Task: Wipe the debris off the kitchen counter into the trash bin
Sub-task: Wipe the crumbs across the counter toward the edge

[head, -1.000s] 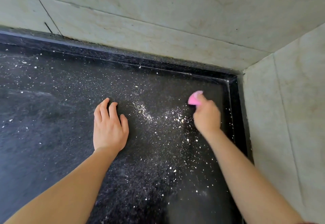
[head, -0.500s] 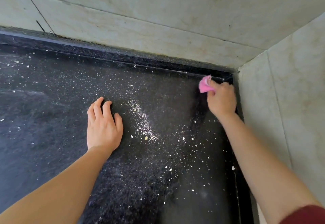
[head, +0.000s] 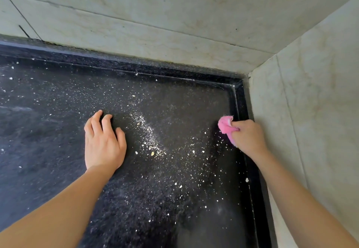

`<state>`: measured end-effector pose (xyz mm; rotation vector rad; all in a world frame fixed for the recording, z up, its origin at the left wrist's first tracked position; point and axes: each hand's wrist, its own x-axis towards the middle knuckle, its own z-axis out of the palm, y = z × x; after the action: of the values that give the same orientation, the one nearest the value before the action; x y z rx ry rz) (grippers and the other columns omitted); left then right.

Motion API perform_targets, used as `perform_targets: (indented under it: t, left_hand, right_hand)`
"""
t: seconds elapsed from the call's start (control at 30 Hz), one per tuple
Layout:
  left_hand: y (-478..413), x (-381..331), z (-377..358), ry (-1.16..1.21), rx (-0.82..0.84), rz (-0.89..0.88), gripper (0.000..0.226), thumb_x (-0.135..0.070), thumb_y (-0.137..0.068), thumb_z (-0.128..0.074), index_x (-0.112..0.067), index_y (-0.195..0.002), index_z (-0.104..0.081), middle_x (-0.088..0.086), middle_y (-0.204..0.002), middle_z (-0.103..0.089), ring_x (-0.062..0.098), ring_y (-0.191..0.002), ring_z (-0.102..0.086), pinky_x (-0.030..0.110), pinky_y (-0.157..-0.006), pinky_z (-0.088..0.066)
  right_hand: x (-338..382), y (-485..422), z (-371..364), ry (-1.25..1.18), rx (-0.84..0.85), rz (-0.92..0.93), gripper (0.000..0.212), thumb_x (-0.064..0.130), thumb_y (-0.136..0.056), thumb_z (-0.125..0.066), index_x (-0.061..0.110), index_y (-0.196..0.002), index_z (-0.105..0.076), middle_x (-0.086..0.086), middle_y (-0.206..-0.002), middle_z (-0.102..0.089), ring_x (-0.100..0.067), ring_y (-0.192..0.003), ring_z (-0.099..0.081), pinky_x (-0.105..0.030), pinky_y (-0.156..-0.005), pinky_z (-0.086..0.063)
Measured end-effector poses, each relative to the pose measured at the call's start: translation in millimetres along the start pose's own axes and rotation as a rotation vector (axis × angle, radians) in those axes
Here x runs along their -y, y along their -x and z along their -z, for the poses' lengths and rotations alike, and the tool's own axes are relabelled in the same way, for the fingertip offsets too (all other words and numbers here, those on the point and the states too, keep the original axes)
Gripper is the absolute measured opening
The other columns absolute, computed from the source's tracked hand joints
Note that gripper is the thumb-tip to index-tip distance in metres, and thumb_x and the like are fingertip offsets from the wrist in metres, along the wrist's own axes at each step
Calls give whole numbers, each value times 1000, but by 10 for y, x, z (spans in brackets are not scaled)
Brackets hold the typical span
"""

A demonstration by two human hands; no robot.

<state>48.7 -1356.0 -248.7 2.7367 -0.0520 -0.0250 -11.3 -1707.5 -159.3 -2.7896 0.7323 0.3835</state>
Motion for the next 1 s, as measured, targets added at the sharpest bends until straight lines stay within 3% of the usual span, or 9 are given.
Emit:
perform_targets:
  t: [0.1,0.17,0.3,0.47,0.57,0.67,0.8,0.9,1.0]
  left_hand:
    - [5,1,1,13,-10,-5,47,-25,-92,-34,3,-129,-42,24,-142,-35,42,-128,-28,49,-111,-21]
    - [7,5,-6,11,-16,-9,46,-24,-92,-36,3,-129,-42,24,-142,-34,42,-128,-28,49,-111,-21]
    - [6,-8,-5,15,-24,-3,47,-24,-92,-35,4,-129,-43,24,-141,-35,42,-128,-28,49,-111,-23]
    - [22,-8,10,15,-28,-12,48,-25,-92,-34,5,-129,-43,24,-141,-36,42,-127,-28,50,-111,-24]
    - [24,-12,7,31,-45,-17,48,-25,-92,-34,4,-128,-43,24,-141,-36,42,-128,-28,50,-111,-24]
    - [18,-3,-8,41,-65,-25,45,-23,-92,-37,3,-128,-43,24,-140,-37,42,-127,-29,50,-110,-25]
    - [18,12,-31,45,-73,-28,45,-24,-92,-37,2,-128,-43,23,-140,-37,41,-128,-28,50,-110,-26]
    - [8,14,-36,43,-82,-38,45,-24,-92,-37,2,-128,-43,24,-140,-37,41,-128,-28,50,-110,-25]
    - [12,12,-34,57,-88,-48,44,-23,-92,-38,3,-128,-42,24,-140,-37,41,-128,-29,50,-111,-26]
  right_hand:
    - [-20,-261,47,242,-92,-12,48,9,-89,-52,19,-136,-52,-18,-95,-62,-37,-83,-60,-33,-61,-39]
    - [53,-299,-65,341,-27,-65,59,12,-91,-52,15,-147,-33,-20,-109,-56,-36,-95,-59,-37,-68,-41]
    - [281,60,-305,164,-37,-125,60,6,-88,-50,11,-144,-31,-21,-107,-57,-39,-96,-60,-40,-73,-44]
    - [650,714,-504,14,97,167,57,9,-92,-48,24,-146,-36,-6,-87,-52,-26,-77,-56,-33,-68,-44]
    - [642,688,-392,-142,149,223,50,12,-94,-46,30,-140,-46,-6,-80,-54,-25,-74,-56,-38,-68,-48]
    - [369,304,-198,91,-74,121,48,17,-95,-44,30,-142,-41,-7,-77,-50,-27,-67,-52,-35,-58,-41]
    - [66,20,-15,467,29,-59,61,8,-95,-40,21,-151,-19,-11,-91,-65,-29,-78,-63,-33,-60,-39]
    - [37,135,-164,466,77,-125,57,13,-98,-40,10,-151,-18,-13,-103,-67,-29,-92,-65,-34,-66,-42]
    - [37,395,-288,316,64,-259,57,15,-94,-51,8,-146,-31,-13,-98,-67,-29,-89,-64,-34,-70,-48]
